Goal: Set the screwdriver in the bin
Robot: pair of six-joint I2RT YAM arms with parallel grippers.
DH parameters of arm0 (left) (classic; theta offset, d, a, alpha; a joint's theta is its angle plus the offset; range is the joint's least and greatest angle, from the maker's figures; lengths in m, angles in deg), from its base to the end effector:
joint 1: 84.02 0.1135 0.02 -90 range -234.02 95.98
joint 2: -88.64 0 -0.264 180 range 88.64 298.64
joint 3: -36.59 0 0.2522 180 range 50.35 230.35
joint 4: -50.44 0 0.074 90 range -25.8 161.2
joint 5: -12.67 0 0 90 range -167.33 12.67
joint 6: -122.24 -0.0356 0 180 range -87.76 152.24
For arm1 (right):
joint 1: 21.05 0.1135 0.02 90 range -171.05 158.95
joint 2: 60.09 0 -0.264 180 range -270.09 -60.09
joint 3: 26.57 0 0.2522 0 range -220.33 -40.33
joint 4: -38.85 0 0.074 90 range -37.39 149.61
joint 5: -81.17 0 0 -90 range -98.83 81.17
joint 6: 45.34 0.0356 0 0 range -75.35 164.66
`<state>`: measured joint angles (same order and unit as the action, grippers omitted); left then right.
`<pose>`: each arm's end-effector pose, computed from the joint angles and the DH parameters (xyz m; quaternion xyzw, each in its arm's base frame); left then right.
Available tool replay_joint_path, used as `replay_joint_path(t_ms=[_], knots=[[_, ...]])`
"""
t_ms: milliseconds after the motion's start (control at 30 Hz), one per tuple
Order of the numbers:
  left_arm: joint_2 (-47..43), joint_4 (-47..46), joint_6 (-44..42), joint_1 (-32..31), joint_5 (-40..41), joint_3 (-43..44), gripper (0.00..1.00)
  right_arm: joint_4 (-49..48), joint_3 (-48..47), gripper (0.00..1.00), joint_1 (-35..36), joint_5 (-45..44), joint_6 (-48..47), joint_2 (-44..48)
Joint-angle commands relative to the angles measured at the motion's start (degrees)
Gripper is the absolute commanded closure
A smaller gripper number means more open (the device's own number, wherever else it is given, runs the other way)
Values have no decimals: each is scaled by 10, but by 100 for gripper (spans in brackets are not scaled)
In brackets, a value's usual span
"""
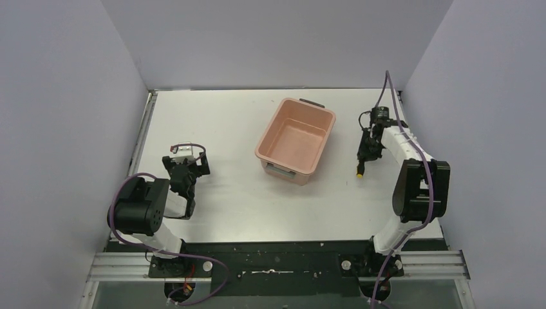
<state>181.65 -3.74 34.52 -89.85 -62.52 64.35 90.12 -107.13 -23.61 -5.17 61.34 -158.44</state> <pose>0.2455 -0.0159 0.1273 -0.0582 0.7677 0.0547 0.6358 0.3374 -0.0128 0.1954 0.1585 0.9700 0.0535 0.1764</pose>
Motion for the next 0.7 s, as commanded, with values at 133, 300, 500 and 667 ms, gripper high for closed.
replay_joint_path(t_ms=[133,300,500,667], knots=[[-8,-17,-4,4,-7,3,3,251,-326,100,5,-32,-8,32],[-8,-17,-4,4,-7,3,3,262,-417,100,39,-47,18,34],[-8,-17,-4,4,-7,4,3,121,-389,100,179,-6,86,53],[-8,-17,-4,4,-7,4,3,46,-379,100,294,-29,116,27]])
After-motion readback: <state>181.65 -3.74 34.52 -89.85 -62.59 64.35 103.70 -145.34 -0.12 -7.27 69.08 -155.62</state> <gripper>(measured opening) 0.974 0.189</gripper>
